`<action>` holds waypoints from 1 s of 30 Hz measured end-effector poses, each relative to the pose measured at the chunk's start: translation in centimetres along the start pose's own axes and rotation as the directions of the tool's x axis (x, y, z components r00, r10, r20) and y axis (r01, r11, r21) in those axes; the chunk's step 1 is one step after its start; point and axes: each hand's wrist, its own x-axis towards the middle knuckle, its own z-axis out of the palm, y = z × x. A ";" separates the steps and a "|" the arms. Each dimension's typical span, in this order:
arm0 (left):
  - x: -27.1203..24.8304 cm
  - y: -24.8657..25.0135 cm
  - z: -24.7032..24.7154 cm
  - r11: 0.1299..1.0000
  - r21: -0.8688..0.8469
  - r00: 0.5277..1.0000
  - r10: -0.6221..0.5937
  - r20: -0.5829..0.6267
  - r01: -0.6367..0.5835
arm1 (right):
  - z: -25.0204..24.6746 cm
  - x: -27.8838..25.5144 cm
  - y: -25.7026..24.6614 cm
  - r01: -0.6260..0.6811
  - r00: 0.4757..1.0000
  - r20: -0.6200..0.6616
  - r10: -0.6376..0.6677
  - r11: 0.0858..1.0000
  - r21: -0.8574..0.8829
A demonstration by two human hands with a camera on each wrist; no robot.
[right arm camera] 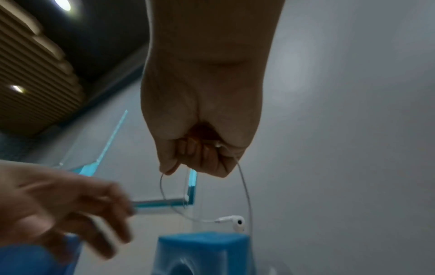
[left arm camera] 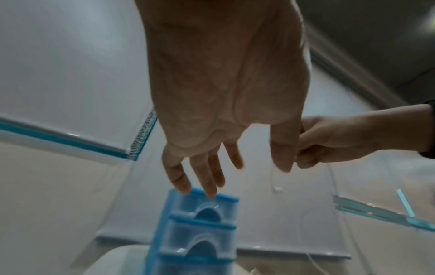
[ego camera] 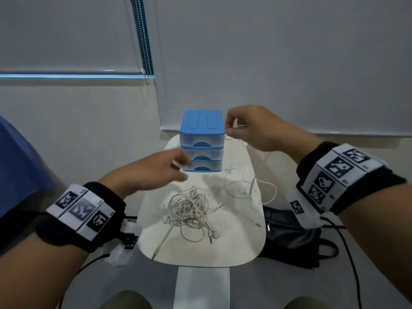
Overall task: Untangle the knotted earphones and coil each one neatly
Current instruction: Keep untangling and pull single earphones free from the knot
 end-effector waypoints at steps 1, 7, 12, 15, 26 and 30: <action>0.2 1.1 -0.3 0.995 -0.067 0.996 0.064 -0.060 -0.068 | -0.9 -0.1 -1.1 0.046 0.999 0.015 -0.046 0.999 0.027; 1.4 7.4 0.0 0.910 -0.362 0.975 0.222 0.018 -0.200 | -2.6 0.2 -5.0 0.117 0.993 -0.017 -0.117 0.959 0.257; 1.0 8.6 0.6 0.854 -0.498 0.985 0.171 -0.007 -0.151 | -3.5 -1.0 -4.8 0.125 0.992 -0.035 -0.121 0.907 0.403; 1.6 8.4 0.7 0.931 -0.342 0.991 0.133 -0.013 -0.129 | -3.8 -1.5 -4.9 0.152 0.988 -0.031 -0.154 0.890 0.430; 3.5 10.2 2.9 0.961 -0.240 0.989 0.147 0.024 -0.137 | -4.1 -1.7 -5.4 0.218 0.974 -0.142 -0.176 0.898 0.381; 3.6 10.2 1.4 0.830 -0.511 0.974 0.172 -0.149 -0.225 | -2.5 -2.6 -2.7 0.096 0.909 -0.382 0.168 0.805 0.585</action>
